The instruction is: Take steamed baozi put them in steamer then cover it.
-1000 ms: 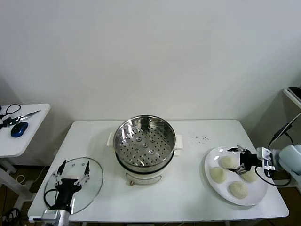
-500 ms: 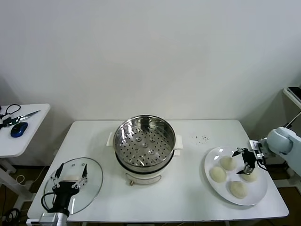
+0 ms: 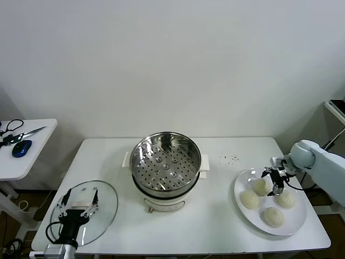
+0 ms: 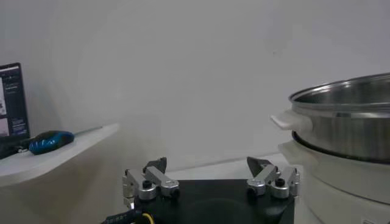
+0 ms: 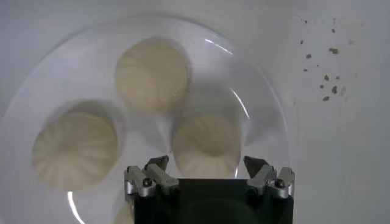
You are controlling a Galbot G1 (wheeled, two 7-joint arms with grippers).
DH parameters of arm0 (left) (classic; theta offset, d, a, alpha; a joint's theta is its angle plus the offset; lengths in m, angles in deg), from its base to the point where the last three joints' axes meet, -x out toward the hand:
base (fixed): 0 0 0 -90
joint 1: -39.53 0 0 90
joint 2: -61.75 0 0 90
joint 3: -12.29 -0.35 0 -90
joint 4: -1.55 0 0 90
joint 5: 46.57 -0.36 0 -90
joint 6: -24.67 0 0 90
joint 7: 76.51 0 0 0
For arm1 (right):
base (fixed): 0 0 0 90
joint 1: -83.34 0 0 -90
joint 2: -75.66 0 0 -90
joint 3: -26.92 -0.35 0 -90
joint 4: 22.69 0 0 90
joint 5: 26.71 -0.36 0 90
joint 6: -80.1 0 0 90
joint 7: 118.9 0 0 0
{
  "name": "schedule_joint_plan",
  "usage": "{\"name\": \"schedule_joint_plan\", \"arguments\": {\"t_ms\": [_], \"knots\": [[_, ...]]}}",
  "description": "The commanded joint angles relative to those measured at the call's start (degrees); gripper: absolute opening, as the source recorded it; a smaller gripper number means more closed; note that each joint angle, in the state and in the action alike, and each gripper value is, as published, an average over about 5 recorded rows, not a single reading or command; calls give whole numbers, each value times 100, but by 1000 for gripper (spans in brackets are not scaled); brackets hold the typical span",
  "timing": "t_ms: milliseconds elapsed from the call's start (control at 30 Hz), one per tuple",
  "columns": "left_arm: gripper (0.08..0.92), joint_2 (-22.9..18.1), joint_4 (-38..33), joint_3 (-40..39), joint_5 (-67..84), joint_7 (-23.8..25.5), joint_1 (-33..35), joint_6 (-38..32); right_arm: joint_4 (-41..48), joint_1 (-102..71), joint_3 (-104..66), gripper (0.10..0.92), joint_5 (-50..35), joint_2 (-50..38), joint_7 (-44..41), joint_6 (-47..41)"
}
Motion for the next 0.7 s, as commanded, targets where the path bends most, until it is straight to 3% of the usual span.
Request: {"name": "schedule_joint_plan", "arguments": {"t_ms": [33,167,433,700], "knots": [[823,6,35,5,-17,6,-19,11,227,166,221,823,67,268,-46,13],[823,7,46,9,-18,6,-16,14,250,195,269,805,67,273,-69,48],[823,11,62,40,8,-3,-4,-8,173,336,462,666,-44,211,-96,60],[823,24,56,26,39,-4,37,-40,-66,1039,950,631,-422,49,-91,212]]}}
